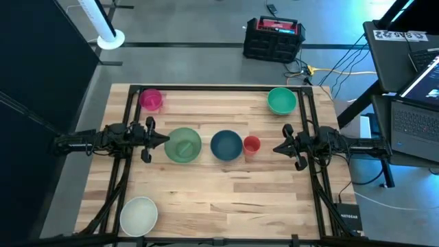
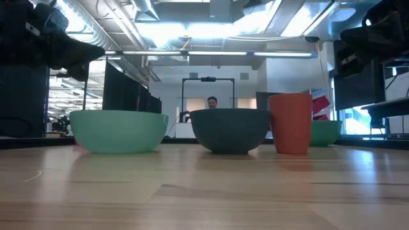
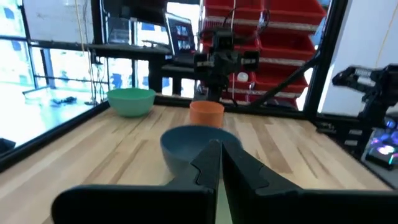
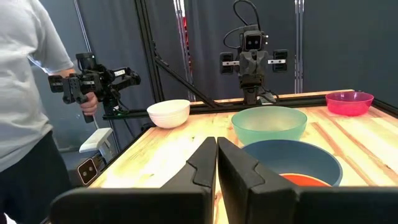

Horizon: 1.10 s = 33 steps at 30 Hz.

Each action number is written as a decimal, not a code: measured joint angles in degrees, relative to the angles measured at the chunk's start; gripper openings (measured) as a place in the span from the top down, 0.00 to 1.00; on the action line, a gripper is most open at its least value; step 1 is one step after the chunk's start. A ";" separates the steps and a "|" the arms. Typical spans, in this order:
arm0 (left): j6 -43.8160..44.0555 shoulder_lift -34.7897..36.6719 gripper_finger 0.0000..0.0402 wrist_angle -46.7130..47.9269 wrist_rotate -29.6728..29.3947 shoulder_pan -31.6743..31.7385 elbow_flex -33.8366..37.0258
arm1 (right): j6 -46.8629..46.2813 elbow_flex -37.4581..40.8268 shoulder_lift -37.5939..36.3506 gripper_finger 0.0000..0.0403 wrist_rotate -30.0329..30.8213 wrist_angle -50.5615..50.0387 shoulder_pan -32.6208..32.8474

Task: Nest bowls inside each other
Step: Stack the white bowl on top of the green bowl

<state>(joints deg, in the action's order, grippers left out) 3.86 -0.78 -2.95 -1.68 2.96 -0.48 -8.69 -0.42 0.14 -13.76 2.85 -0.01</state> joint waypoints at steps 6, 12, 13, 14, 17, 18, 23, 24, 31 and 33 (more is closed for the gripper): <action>0.28 -0.33 1.00 1.72 -0.08 1.19 -0.87 | 0.01 0.01 0.00 1.00 0.00 0.00 -0.02; 0.26 -1.91 1.00 6.98 -0.28 2.10 -4.86 | 0.01 0.00 0.00 1.00 0.00 0.00 -0.01; 0.25 -2.18 1.00 7.85 -0.31 2.25 -5.53 | 0.02 0.00 0.00 1.00 0.00 0.00 -0.01; 0.25 -2.44 1.00 8.73 -0.34 2.40 -6.19 | 0.02 0.00 0.00 1.00 0.00 0.00 0.00; 0.24 -3.23 1.00 11.36 -0.44 2.85 -8.19 | 0.01 0.01 -0.01 1.00 0.00 0.00 0.00; 0.24 -3.50 1.00 12.24 -0.47 3.00 -8.85 | 0.02 0.00 0.00 1.00 0.02 -0.02 -0.02; 0.54 -8.14 1.00 14.44 -2.59 4.33 -15.97 | 0.02 -0.01 0.00 1.00 0.02 0.00 -0.01; 0.67 -9.47 1.00 14.53 -3.13 4.71 -17.72 | 0.02 0.01 0.00 1.00 0.01 0.00 0.00; 7.33 -19.10 1.00 15.65 -5.24 7.89 -30.96 | 0.02 -0.01 0.00 1.00 0.02 -0.02 0.00; 8.64 -21.53 1.00 17.66 -5.24 8.55 -34.33 | -0.09 -0.01 0.00 1.00 0.15 0.01 0.00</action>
<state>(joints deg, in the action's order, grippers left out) 12.50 -22.31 14.71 -6.92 11.51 -34.81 -8.78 -0.43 0.14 -13.61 2.87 -0.01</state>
